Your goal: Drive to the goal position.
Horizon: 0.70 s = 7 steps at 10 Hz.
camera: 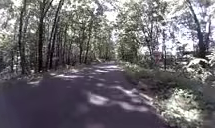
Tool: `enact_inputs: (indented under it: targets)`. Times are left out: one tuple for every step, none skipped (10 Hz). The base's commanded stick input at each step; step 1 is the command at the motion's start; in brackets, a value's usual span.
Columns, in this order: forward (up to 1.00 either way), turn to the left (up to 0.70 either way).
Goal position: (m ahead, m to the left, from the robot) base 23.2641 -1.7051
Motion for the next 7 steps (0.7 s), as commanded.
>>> enact_inputs:
  targets:
    - [0.45, 0.00]
    - [0.45, 0.00]
    - [0.45, 0.00]
    - [0.45, 0.00]
    - [0.45, 0.00]
    - [0.45, 0.00]
    - [0.45, 0.00]
